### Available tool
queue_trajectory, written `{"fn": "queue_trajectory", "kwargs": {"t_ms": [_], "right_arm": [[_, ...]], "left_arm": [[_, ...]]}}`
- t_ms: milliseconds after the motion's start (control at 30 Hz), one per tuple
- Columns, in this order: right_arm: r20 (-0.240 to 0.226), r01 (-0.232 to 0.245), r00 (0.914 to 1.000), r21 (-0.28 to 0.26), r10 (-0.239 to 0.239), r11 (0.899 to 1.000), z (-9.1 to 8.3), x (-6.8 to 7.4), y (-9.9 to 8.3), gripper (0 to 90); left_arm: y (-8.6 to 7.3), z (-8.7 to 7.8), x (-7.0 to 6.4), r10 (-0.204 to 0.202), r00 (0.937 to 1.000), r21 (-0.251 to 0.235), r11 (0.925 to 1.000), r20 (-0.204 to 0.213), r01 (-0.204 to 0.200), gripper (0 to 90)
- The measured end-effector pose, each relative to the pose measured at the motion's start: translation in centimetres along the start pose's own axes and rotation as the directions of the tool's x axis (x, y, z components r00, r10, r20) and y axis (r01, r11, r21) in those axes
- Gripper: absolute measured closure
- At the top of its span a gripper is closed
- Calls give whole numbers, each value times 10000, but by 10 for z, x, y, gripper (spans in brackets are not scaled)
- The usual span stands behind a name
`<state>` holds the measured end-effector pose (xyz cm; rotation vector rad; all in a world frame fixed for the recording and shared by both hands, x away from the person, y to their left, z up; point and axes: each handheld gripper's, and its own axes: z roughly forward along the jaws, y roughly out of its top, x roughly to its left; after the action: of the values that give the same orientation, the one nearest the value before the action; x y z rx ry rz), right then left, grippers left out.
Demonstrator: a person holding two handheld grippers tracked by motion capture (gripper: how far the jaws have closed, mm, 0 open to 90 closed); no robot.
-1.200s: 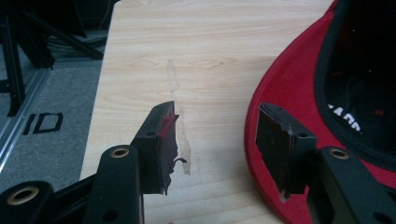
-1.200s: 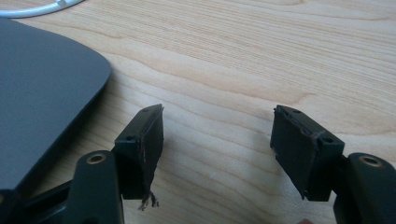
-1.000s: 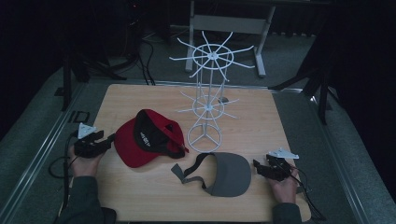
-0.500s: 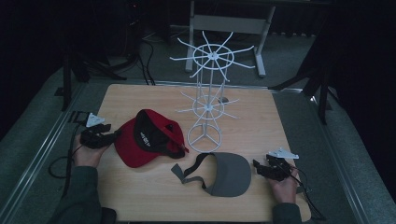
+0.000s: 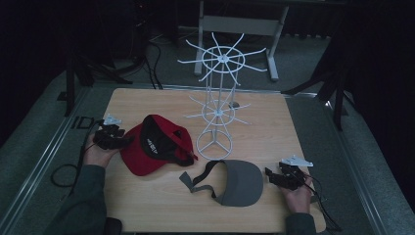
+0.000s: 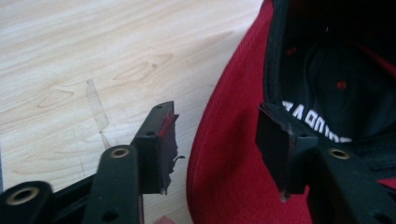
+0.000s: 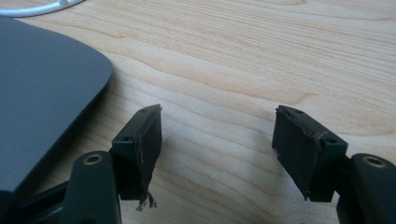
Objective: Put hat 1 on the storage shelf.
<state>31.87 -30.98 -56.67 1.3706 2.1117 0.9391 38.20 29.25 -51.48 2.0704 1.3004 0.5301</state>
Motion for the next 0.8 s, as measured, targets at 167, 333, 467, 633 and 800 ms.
{"fn": "queue_trajectory", "kwargs": {"t_ms": [167, 333, 467, 633, 800], "right_arm": [[-5, 1, 10000, 3, -1, 10000, 0, 0, 0, 330], [-9, 4, 10000, 4, -4, 10000, 0, 0, 0, 329], [-9, 11, 10000, 6, -11, 10000, 0, 0, 0, 328], [-14, 14, 10000, 8, -14, 10000, 0, 0, 0, 327], [-13, 14, 10000, 8, -14, 10000, 0, 0, 0, 327]], "left_arm": [[-2, 1, -2, 35, 9990, 211, 9998, -438, -25, 645], [-7, -3, -2, -414, 9943, 196, 9989, -979, 436, 674], [-12, -6, -3, -609, 9936, 223, 9977, -952, 633, 693], [-25, -15, -11, -291, 9991, 390, 9988, 300, 279, 660], [-34, -21, -19, -106, 9811, 538, 9986, 1931, 2, 611]]}}
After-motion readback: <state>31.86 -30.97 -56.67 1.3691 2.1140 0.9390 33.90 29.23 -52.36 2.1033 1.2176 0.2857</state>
